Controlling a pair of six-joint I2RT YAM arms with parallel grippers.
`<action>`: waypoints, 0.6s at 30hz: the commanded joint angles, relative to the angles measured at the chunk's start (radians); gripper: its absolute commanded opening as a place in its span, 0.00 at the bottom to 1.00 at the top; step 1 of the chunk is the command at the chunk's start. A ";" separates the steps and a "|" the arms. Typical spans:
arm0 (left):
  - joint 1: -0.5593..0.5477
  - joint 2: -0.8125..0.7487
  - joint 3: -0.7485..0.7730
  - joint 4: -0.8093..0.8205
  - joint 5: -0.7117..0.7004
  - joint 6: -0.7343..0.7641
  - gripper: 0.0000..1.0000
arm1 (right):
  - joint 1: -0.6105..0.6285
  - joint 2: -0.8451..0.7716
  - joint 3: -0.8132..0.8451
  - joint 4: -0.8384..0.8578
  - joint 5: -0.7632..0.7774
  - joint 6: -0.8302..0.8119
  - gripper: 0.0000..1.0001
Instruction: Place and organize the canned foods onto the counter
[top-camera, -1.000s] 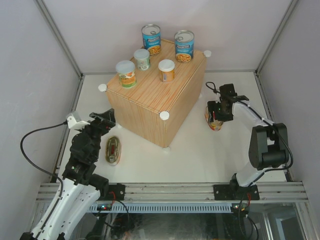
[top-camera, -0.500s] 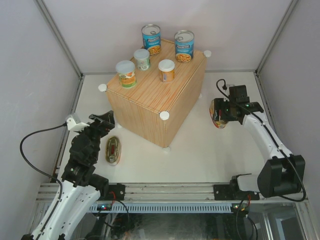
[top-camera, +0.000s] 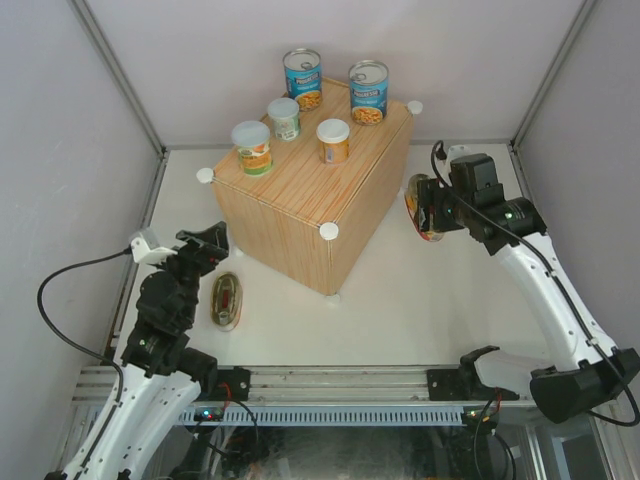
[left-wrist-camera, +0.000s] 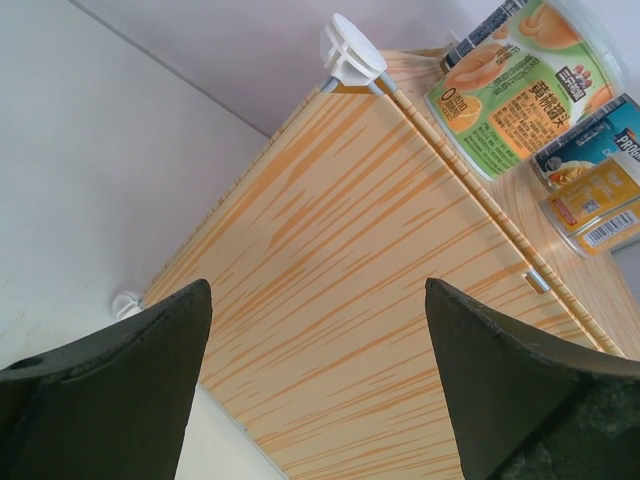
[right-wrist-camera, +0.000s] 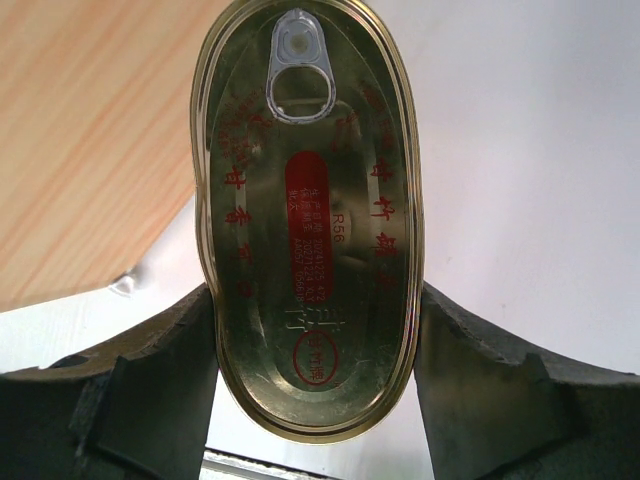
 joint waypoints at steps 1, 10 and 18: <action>0.005 -0.022 0.029 0.026 0.028 0.008 0.91 | 0.068 -0.059 0.145 -0.023 0.097 0.046 0.00; 0.005 -0.073 0.068 -0.016 0.042 0.046 0.90 | 0.326 -0.014 0.398 -0.155 0.254 0.098 0.00; 0.005 -0.056 0.133 -0.035 0.118 0.129 0.89 | 0.580 0.145 0.687 -0.212 0.378 0.120 0.00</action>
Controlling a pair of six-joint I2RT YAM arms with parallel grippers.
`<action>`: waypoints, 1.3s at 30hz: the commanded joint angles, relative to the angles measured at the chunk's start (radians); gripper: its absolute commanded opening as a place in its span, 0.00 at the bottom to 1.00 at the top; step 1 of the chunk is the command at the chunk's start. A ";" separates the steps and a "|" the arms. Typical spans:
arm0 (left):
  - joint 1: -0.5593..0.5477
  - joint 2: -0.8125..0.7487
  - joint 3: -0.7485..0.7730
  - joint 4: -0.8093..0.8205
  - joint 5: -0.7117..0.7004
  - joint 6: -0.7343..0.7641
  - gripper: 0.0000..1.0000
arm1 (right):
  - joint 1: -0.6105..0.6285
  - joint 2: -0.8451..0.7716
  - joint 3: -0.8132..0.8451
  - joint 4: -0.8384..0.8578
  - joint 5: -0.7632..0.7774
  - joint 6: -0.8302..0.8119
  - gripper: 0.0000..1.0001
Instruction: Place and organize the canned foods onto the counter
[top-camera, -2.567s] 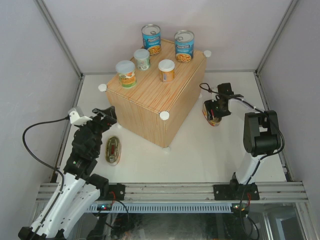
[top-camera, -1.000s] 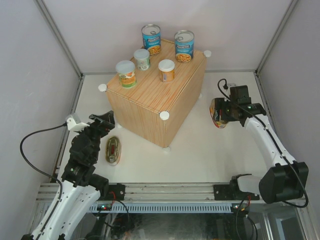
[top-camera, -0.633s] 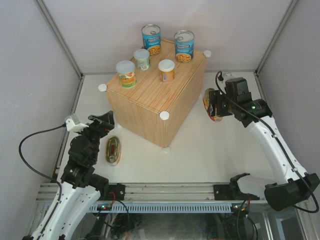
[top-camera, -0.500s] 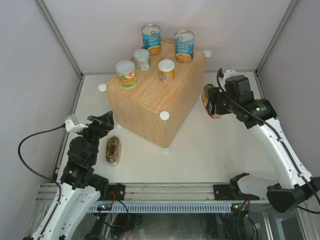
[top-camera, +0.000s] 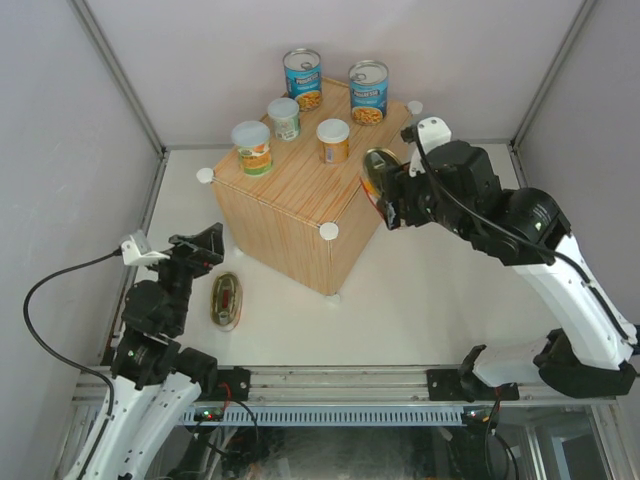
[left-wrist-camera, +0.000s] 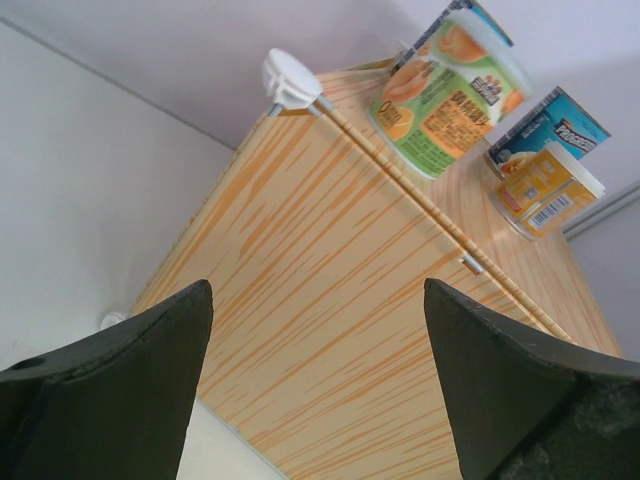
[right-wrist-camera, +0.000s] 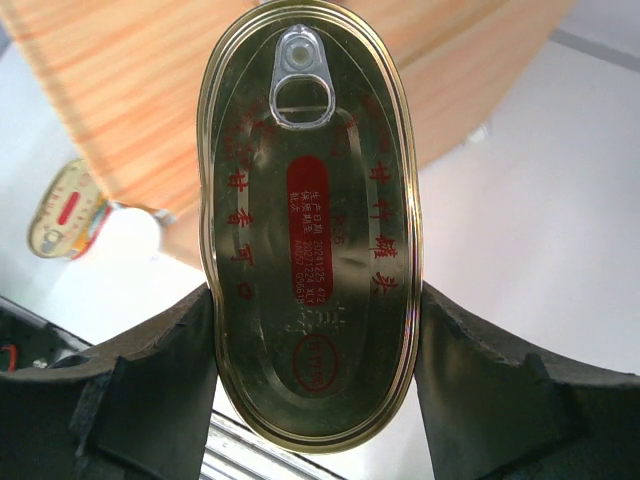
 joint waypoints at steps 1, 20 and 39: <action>0.006 0.014 0.096 0.009 0.074 0.080 0.89 | 0.115 0.098 0.182 0.038 0.108 0.032 0.00; 0.003 0.123 0.305 -0.013 0.357 0.147 0.88 | 0.217 0.523 0.640 -0.013 0.093 0.157 0.00; -0.003 0.207 0.291 0.102 0.403 0.092 0.88 | 0.198 0.659 0.719 -0.100 0.155 0.365 0.00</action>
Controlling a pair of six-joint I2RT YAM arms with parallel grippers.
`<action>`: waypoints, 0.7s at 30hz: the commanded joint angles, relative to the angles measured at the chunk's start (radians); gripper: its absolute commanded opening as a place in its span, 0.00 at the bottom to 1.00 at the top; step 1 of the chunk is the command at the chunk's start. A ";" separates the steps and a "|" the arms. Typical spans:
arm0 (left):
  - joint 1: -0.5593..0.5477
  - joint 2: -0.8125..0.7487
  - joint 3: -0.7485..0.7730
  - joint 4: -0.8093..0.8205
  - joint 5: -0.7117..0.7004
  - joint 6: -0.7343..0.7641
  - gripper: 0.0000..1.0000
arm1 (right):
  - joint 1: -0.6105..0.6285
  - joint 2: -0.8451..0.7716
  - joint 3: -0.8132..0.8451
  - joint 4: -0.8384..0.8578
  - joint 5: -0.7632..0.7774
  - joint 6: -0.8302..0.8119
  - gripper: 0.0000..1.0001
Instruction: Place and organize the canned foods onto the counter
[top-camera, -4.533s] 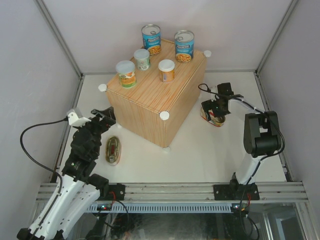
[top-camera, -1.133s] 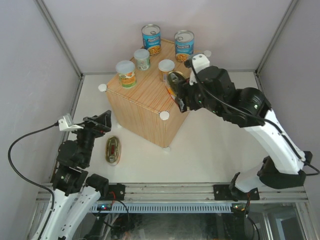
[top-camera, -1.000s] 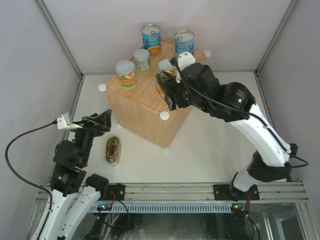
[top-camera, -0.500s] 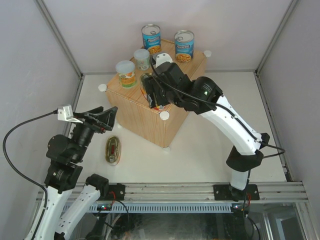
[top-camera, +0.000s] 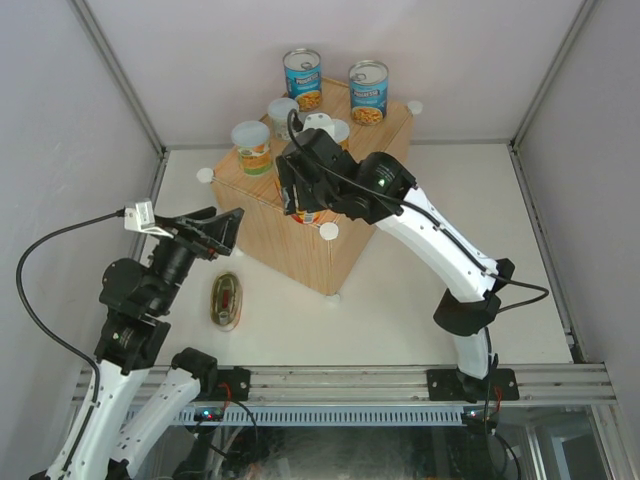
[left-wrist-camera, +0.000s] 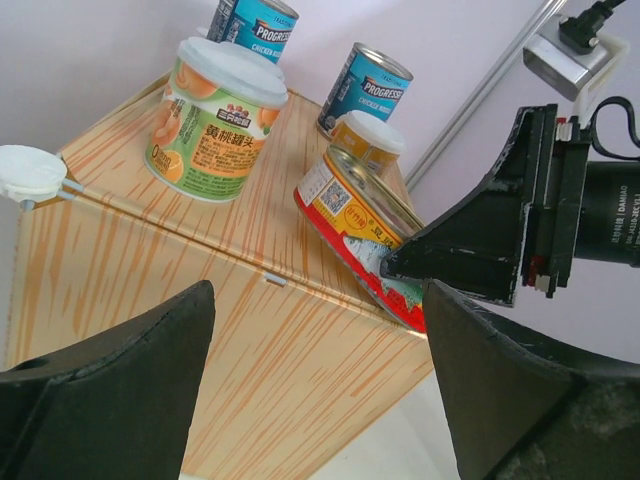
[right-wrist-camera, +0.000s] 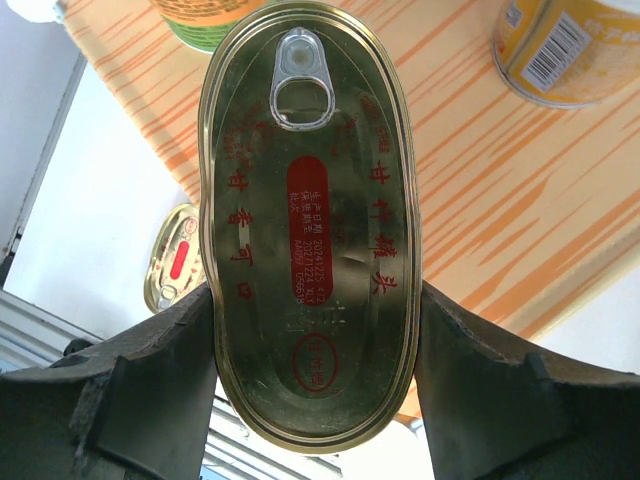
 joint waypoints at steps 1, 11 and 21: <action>-0.002 0.027 0.024 0.074 0.021 -0.017 0.88 | -0.019 -0.023 0.048 0.016 0.068 0.095 0.00; -0.031 0.047 -0.021 0.149 -0.018 -0.050 0.88 | -0.032 0.002 0.025 -0.004 0.048 0.135 0.01; -0.046 0.074 -0.009 0.140 -0.022 -0.068 0.88 | -0.050 -0.014 -0.015 0.012 0.045 0.137 0.26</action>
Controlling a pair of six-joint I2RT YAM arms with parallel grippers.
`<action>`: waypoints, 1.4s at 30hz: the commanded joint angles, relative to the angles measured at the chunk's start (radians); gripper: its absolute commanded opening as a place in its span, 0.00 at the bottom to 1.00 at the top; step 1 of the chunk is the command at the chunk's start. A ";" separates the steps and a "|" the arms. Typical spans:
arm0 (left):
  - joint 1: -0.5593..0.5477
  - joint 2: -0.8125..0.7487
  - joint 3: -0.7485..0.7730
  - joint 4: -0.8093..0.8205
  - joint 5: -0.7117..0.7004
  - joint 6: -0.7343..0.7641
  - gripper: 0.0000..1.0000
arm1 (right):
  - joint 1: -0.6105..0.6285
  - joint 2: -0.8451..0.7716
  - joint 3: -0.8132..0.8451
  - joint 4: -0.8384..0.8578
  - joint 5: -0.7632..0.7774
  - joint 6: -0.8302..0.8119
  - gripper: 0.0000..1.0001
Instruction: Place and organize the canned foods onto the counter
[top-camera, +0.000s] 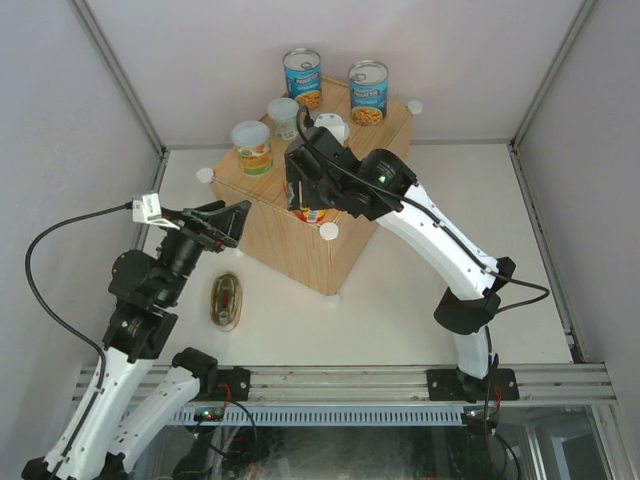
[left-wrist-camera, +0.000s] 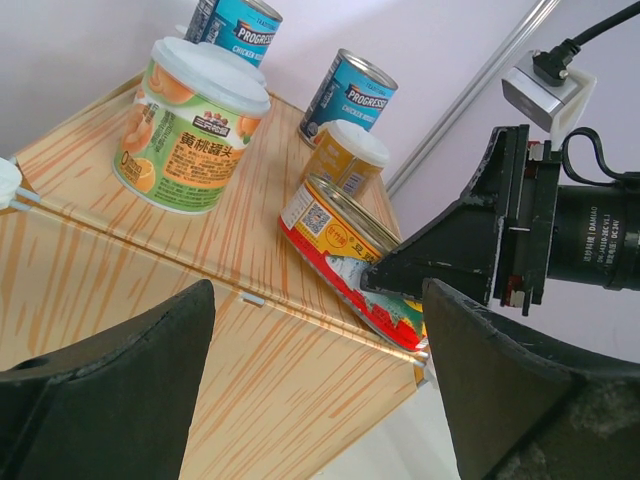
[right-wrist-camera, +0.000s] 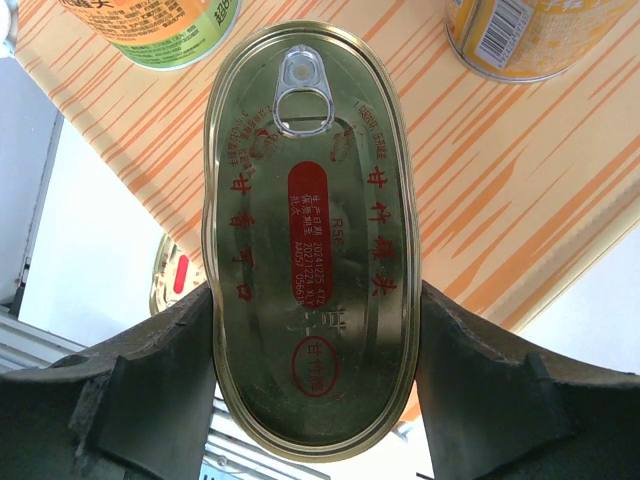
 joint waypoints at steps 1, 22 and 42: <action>-0.012 0.010 0.010 0.031 -0.004 -0.018 0.88 | -0.011 -0.020 -0.012 0.064 0.011 0.016 0.28; -0.028 0.091 0.063 0.016 0.006 0.006 0.88 | -0.017 -0.037 -0.035 0.130 -0.040 -0.033 0.58; -0.030 0.123 0.080 0.028 0.004 0.014 0.88 | -0.008 -0.048 -0.023 0.123 0.011 -0.063 0.93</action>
